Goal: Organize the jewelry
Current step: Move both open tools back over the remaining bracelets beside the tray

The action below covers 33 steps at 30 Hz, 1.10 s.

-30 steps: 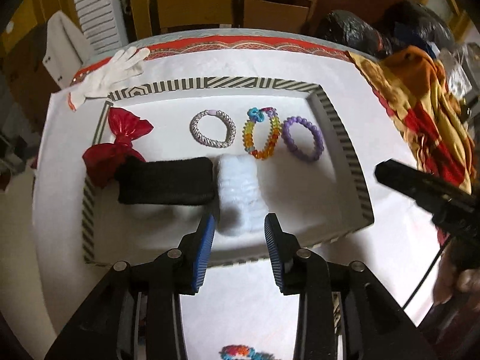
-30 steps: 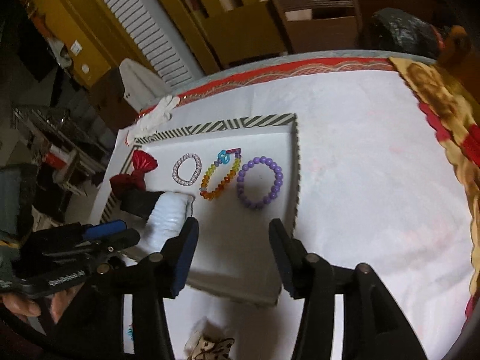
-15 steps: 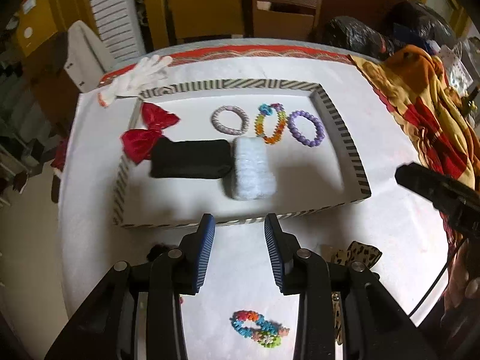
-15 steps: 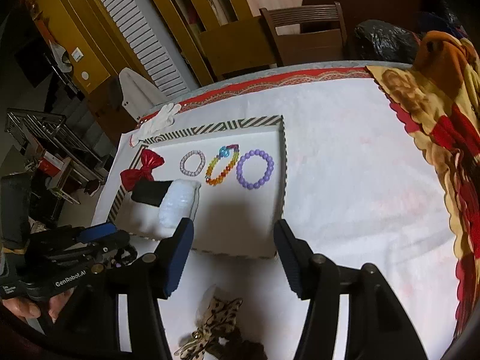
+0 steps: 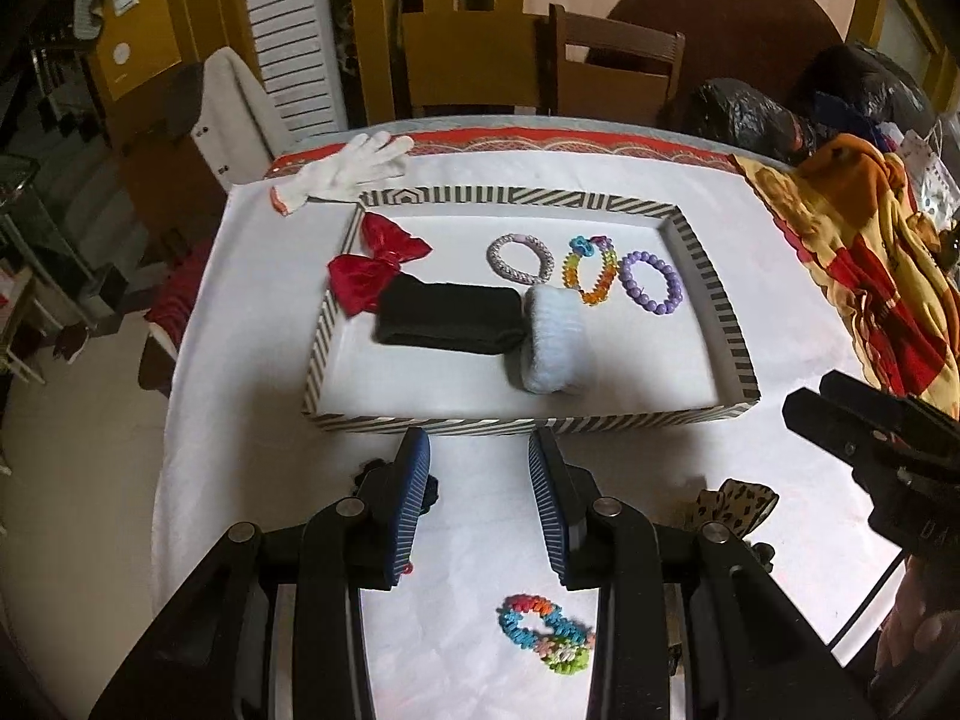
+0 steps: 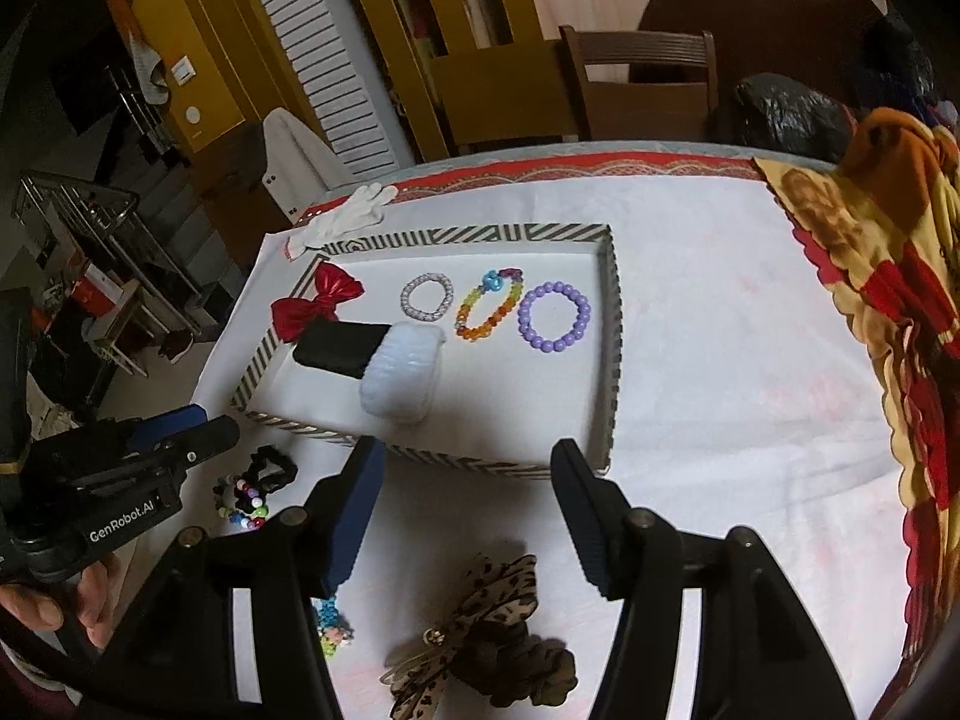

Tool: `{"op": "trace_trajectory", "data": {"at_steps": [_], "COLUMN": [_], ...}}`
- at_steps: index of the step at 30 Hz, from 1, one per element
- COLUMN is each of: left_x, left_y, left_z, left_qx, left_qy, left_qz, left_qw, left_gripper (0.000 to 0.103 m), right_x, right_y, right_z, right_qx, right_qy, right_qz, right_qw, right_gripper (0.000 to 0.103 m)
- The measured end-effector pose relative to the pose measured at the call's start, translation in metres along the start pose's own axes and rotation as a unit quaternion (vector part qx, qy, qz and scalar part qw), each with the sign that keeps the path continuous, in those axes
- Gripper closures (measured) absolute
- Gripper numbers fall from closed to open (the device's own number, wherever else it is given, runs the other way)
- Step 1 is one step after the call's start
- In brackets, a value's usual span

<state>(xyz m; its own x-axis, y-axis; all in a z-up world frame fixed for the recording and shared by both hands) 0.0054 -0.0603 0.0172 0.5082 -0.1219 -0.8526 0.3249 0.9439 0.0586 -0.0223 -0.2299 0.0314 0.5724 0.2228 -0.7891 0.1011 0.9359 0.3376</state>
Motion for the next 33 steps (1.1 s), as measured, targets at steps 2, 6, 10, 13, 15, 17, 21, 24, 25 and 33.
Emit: {"op": "trace_trajectory", "data": {"at_steps": [2, 6, 10, 13, 15, 17, 21, 24, 25, 33], "left_x": [-0.004, -0.008, -0.011, -0.013, -0.014, -0.015, -0.016, -0.017, -0.018, -0.021], "left_y": [0.002, 0.002, 0.002, 0.002, 0.001, 0.002, 0.002, 0.002, 0.002, 0.003], "left_z": [-0.002, -0.01, -0.016, -0.019, -0.021, -0.023, -0.026, -0.029, -0.029, -0.032], "left_qx": [-0.001, -0.005, -0.01, -0.015, -0.017, -0.019, -0.023, -0.025, -0.025, -0.027], "left_qy": [-0.005, -0.007, -0.008, -0.008, -0.008, -0.008, -0.009, -0.009, -0.009, -0.01], "left_qz": [0.008, 0.014, 0.016, 0.017, 0.018, 0.02, 0.024, 0.023, 0.023, 0.022], "left_qw": [1.0, 0.9999, 0.9998, 0.9997, 0.9997, 0.9996, 0.9994, 0.9994, 0.9994, 0.9993], "left_gripper": [0.072, 0.072, 0.072, 0.072, 0.072, 0.072, 0.072, 0.072, 0.072, 0.072], "right_x": [-0.002, -0.003, -0.006, -0.009, -0.01, -0.011, -0.01, -0.01, -0.011, -0.013], "right_y": [0.003, 0.007, 0.011, 0.013, 0.015, 0.015, 0.016, 0.017, 0.018, 0.019], "right_z": [-0.004, -0.013, -0.02, -0.023, -0.024, -0.026, -0.031, -0.035, -0.036, -0.041], "right_qx": [0.0, 0.0, -0.01, -0.013, -0.014, -0.016, -0.013, -0.014, -0.015, -0.013], "right_qy": [-0.001, 0.007, 0.007, 0.004, 0.003, 0.003, 0.007, 0.009, 0.009, 0.014], "right_qz": [0.0, 0.0, -0.006, -0.008, -0.008, -0.009, -0.009, -0.01, -0.01, -0.01], "right_qw": [1.0, 1.0, 1.0, 1.0, 1.0, 1.0, 1.0, 1.0, 1.0, 1.0], "right_gripper": [0.042, 0.041, 0.041, 0.041, 0.04, 0.039, 0.039, 0.038, 0.038, 0.038]}}
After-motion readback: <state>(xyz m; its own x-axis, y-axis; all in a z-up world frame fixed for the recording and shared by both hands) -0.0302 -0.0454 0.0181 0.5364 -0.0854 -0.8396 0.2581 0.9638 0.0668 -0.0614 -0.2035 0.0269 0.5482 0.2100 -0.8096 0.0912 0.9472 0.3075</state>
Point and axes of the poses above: each gripper's, at about its wrist camera, not at the fingertips, and x roughly the way its jaws point, y to its left, z to its top, the point moved 5 cm from there along x, roughly the way its jaws point, and after that the axes turned 10 degrees about x, right-handed, at the moved point
